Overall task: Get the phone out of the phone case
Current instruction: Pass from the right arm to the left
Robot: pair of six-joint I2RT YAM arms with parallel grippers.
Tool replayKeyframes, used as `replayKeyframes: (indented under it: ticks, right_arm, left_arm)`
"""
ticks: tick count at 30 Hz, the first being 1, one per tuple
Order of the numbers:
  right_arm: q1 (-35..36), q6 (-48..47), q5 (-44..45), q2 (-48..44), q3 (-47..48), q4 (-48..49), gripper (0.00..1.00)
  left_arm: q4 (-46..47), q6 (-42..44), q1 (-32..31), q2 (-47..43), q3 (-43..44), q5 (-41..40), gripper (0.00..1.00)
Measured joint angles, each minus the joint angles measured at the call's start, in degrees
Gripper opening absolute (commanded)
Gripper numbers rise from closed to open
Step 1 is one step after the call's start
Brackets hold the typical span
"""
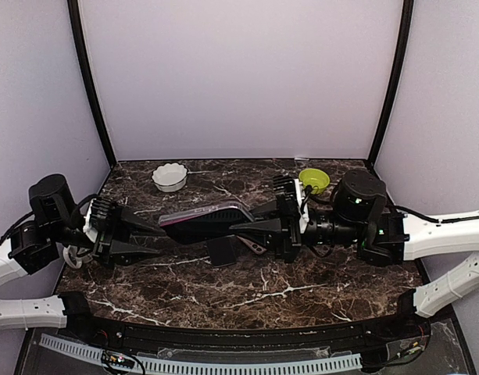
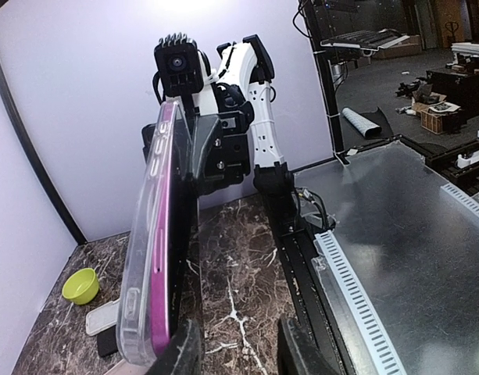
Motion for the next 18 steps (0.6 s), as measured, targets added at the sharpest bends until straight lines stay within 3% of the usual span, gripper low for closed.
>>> replayKeyframes:
  ticks: [18]
  right_arm:
    - [0.0,-0.8,-0.4,0.0,0.1,-2.0,0.00]
  left_arm:
    - [1.2,-0.3,0.0,-1.9,0.4,-0.7,0.34]
